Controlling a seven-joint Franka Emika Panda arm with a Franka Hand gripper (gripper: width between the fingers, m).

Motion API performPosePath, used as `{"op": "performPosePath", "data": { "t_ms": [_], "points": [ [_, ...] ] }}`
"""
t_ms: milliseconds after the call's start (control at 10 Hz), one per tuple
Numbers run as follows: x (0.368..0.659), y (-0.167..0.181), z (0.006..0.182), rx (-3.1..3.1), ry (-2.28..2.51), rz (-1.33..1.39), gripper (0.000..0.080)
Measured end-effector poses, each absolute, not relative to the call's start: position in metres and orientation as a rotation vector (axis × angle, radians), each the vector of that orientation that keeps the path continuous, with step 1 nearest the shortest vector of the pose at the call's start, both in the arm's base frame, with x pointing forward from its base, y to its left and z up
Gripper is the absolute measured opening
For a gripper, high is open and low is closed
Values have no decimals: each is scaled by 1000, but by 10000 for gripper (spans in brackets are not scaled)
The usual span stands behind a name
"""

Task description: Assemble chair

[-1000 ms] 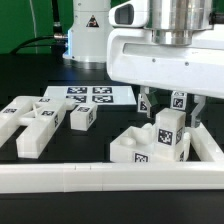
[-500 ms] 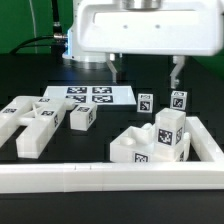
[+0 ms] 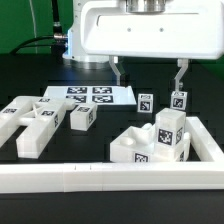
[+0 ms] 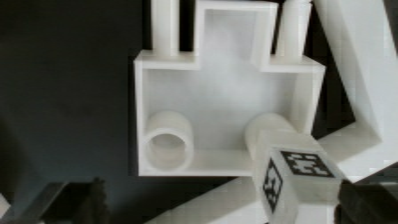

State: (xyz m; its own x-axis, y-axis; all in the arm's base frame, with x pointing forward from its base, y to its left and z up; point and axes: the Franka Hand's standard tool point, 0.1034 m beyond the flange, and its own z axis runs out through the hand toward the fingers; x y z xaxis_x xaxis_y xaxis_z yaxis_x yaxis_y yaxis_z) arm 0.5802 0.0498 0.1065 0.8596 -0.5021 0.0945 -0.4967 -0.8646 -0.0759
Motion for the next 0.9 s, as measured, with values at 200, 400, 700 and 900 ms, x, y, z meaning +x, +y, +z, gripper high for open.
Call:
{"op": "performPosePath", "data": {
  "t_ms": [200, 400, 700, 900],
  "points": [
    [534, 27, 103, -3025, 705, -123, 649],
    [499, -7, 89, -3060, 612, -161, 649],
    [499, -2, 88, -3056, 623, -114, 649],
    [495, -2, 88, -3057, 615, -37, 649]
  ]
}}
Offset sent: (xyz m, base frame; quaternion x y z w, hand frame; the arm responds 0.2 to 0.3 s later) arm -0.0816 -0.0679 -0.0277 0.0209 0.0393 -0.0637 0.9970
